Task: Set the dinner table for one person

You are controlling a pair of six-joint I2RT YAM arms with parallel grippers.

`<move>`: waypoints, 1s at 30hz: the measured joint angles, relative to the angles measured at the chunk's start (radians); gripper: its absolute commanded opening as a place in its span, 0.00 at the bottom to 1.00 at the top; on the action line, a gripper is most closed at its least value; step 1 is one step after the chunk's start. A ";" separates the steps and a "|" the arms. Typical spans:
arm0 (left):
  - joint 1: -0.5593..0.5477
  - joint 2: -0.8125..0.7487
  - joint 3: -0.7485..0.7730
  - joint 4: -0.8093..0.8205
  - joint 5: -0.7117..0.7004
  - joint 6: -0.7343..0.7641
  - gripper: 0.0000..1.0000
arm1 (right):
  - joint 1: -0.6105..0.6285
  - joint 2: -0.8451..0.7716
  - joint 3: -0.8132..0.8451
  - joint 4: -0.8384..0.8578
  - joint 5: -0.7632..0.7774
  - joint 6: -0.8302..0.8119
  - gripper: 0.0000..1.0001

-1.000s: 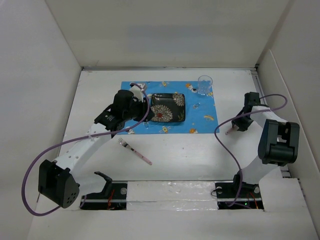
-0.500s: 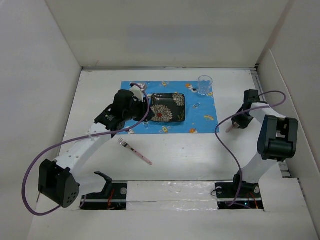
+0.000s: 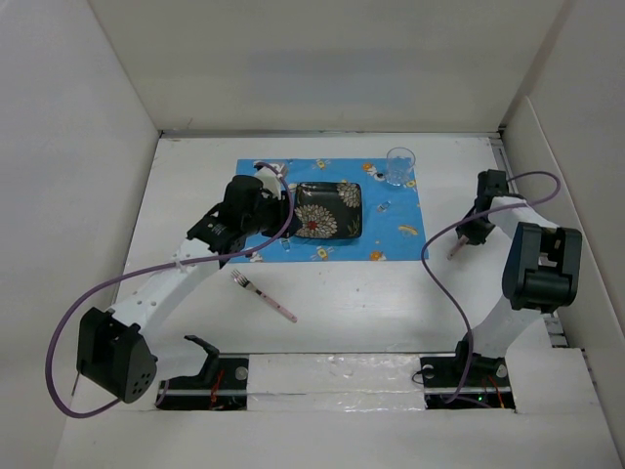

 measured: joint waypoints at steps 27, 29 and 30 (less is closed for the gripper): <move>0.000 0.020 0.002 0.002 -0.040 0.000 0.31 | 0.288 -0.240 0.350 -0.073 -0.086 -0.079 0.00; 0.000 0.021 0.005 0.000 -0.049 0.000 0.31 | 0.359 -0.232 0.379 -0.084 -0.116 -0.101 0.00; 0.000 0.021 0.006 -0.002 -0.051 0.000 0.30 | 0.387 -0.224 0.381 -0.089 -0.135 -0.110 0.00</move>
